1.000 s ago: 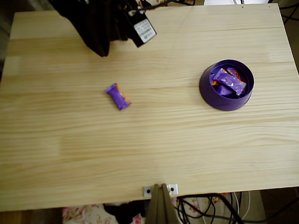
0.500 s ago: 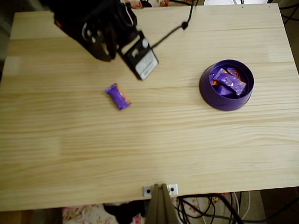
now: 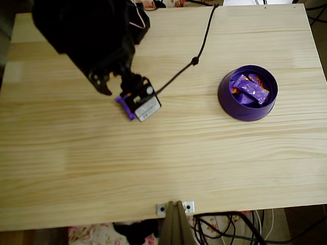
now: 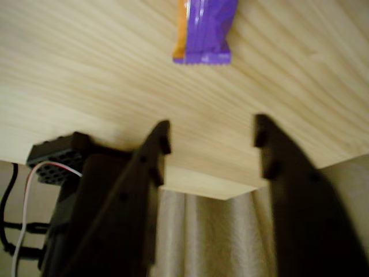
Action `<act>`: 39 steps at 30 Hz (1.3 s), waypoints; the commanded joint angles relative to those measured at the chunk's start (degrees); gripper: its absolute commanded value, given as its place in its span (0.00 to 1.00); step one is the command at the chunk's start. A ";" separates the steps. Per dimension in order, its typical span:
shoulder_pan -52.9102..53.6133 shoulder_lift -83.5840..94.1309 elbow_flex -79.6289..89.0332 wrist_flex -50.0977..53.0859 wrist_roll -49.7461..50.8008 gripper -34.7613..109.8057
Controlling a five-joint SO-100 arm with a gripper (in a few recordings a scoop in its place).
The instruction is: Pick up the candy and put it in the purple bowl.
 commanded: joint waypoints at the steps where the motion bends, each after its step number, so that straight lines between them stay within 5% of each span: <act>1: -0.26 -2.20 -0.88 -2.72 1.49 0.47; 7: -0.88 -8.79 -1.93 -5.27 6.77 0.55; 39: -6.94 -9.14 11.87 -23.91 11.16 0.51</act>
